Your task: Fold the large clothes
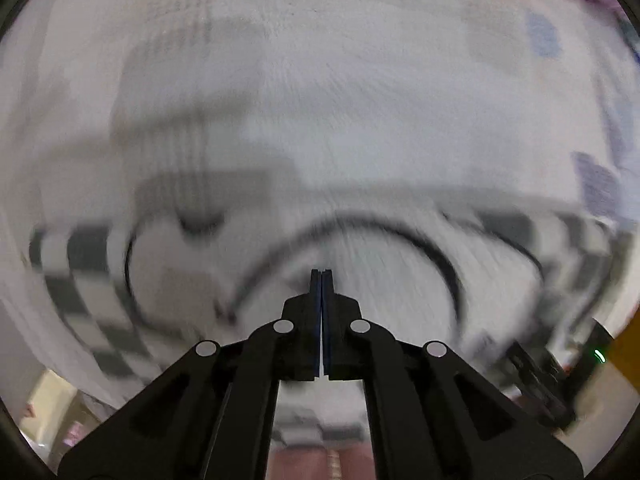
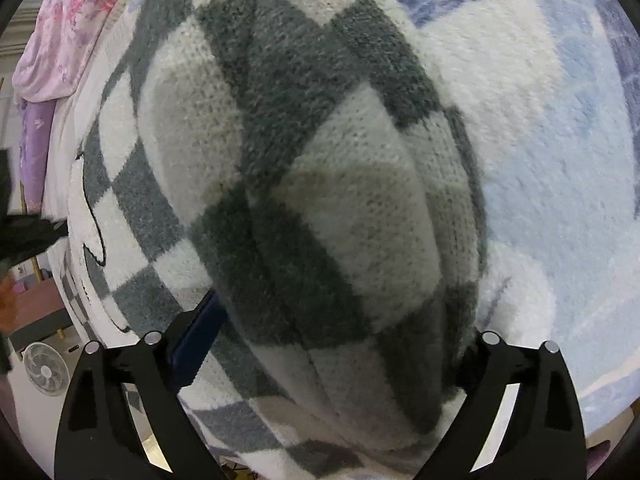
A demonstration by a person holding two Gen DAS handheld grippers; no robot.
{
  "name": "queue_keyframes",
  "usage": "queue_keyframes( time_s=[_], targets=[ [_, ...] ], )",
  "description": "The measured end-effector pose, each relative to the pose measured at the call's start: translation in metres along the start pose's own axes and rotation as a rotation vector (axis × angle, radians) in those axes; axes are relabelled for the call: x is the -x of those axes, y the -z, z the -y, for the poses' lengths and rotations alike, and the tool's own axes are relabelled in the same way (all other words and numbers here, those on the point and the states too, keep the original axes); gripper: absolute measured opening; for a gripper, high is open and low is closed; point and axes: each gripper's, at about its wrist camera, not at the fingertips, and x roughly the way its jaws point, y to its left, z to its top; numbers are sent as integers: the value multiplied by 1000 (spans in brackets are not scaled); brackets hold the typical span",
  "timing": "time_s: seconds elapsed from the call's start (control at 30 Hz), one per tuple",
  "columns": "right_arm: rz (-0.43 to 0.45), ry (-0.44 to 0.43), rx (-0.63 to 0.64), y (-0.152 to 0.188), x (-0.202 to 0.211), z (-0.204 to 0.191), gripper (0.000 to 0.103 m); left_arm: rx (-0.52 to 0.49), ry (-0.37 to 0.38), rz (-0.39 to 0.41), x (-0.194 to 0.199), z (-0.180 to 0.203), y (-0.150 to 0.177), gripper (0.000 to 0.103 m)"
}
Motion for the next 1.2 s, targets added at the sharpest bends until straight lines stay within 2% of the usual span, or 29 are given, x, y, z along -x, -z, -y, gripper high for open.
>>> queue_keyframes(
  time_s=[0.03,0.07,0.1,0.13,0.2,0.27,0.33,0.37,0.4,0.43,0.47,0.53,0.57,0.6,0.67,0.77,0.8,0.83,0.87,0.9,0.97,1.0,1.03,1.07,1.13,1.2],
  targets=[
    [-5,-4,6,-2,-1,1,90,-10,11,-6,-4,2,4,0],
    [-6,-9,12,-6,-2,0,91,-33,-35,-6,-22,5,5,0],
    [-2,-15,22,-5,-2,1,92,-36,-45,13,-40,6,3,0],
    [5,-20,23,-5,-3,2,92,-10,-35,30,-43,4,0,1],
    [19,-22,20,-8,-2,4,91,60,31,-1,-38,-7,-1,1],
    [16,-16,16,-5,-1,4,91,109,46,-38,-29,-14,19,0],
    [8,-12,8,-5,-2,3,91,64,-27,-84,-32,-2,47,0],
    [8,-9,9,-7,-1,-1,91,17,-70,-64,-41,7,58,0],
    [12,-11,14,-7,-1,-3,92,6,-95,-20,-55,11,61,0],
    [19,-18,24,-7,-2,-5,92,40,-104,8,-65,11,56,1],
    [29,-24,33,-7,-2,-7,92,64,-132,-4,-68,15,49,0],
    [45,-33,31,-4,0,-4,92,-2,-214,-49,-64,32,48,0],
    [49,-28,26,-4,2,-3,92,-10,-221,-45,-60,36,55,0],
    [46,-20,19,-4,2,-3,91,-8,-217,-30,-54,36,64,0],
    [31,-12,20,-5,1,-4,91,3,-111,-51,-51,34,98,0],
    [25,-41,51,1,6,1,92,50,-61,-98,-107,12,121,1],
    [28,-44,61,-4,8,2,92,78,-55,-73,-109,11,121,1],
    [41,-49,66,-1,10,3,92,83,-86,-55,-101,19,127,0],
    [55,-50,61,0,12,4,90,37,-115,-31,-95,30,138,0],
    [58,-47,56,0,13,6,90,2,-119,-51,-95,37,160,0],
    [50,-37,43,-5,10,6,90,124,24,-151,-115,26,201,0],
    [46,-32,40,-7,10,5,90,126,34,-144,-134,23,221,0],
    [49,-34,49,-6,10,4,90,98,34,-74,-142,23,230,1],
    [53,-39,51,-6,10,4,89,74,50,34,-143,24,238,2],
    [62,-42,38,-6,18,6,82,84,77,99,-139,24,248,2],
    [76,-57,31,0,29,5,57,42,76,138,-137,30,253,3]
  ],
)
